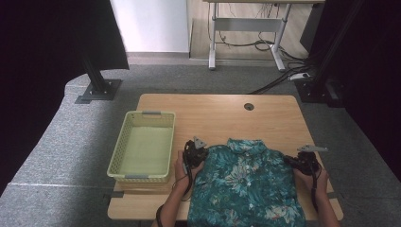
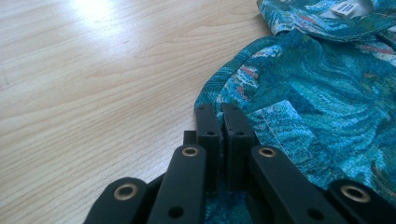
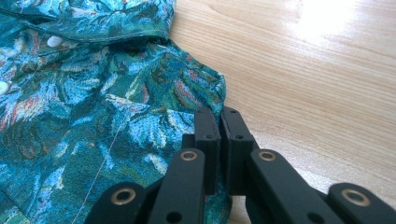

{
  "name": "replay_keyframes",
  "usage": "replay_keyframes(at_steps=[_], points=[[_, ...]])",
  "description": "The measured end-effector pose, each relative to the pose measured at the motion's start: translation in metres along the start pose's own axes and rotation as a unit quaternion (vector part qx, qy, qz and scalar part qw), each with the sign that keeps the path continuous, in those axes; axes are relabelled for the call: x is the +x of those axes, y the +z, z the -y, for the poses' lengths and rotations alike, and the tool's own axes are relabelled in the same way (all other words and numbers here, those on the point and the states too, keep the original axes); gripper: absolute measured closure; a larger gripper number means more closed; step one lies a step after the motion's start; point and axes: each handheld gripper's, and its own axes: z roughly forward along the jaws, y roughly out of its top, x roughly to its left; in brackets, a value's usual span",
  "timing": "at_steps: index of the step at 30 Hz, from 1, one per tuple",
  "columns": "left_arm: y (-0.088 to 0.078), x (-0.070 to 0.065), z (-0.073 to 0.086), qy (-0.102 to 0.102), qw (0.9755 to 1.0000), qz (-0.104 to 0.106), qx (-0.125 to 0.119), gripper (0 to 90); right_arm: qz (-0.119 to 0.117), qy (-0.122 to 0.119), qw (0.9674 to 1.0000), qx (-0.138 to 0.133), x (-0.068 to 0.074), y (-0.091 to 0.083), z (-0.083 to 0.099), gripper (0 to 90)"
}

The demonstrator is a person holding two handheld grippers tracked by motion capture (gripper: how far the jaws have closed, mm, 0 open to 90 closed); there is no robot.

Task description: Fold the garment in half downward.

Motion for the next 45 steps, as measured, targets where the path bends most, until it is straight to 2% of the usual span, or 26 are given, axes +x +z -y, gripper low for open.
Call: replay_keyframes(at_steps=[5,7,14,17,23,45], points=[[0.001,-0.008,-0.004,0.013,0.9999,0.007,0.006,87.6,0.005,-0.008,0.9999,-0.007,0.003,-0.005,-0.004,86.1],[0.000,-0.009,-0.006,0.012,0.9999,0.009,0.004,87.6,0.007,-0.014,0.9998,-0.010,0.005,-0.007,-0.006,86.1],[-0.016,-0.002,-0.014,0.004,0.9999,0.007,-0.011,87.5,0.013,-0.020,0.9994,-0.024,0.009,-0.017,-0.010,86.1],[-0.024,0.000,-0.019,0.000,0.9997,0.012,-0.019,87.6,0.014,-0.022,0.9993,-0.027,0.010,-0.019,-0.012,86.1],[-0.032,-0.001,-0.028,0.011,0.9995,0.012,-0.027,87.6,0.015,-0.024,0.9990,-0.034,0.012,-0.023,-0.015,86.1],[-0.057,0.004,-0.049,0.020,0.9986,0.007,-0.049,87.8,0.012,-0.038,0.9967,-0.070,0.023,-0.039,-0.031,86.2]])
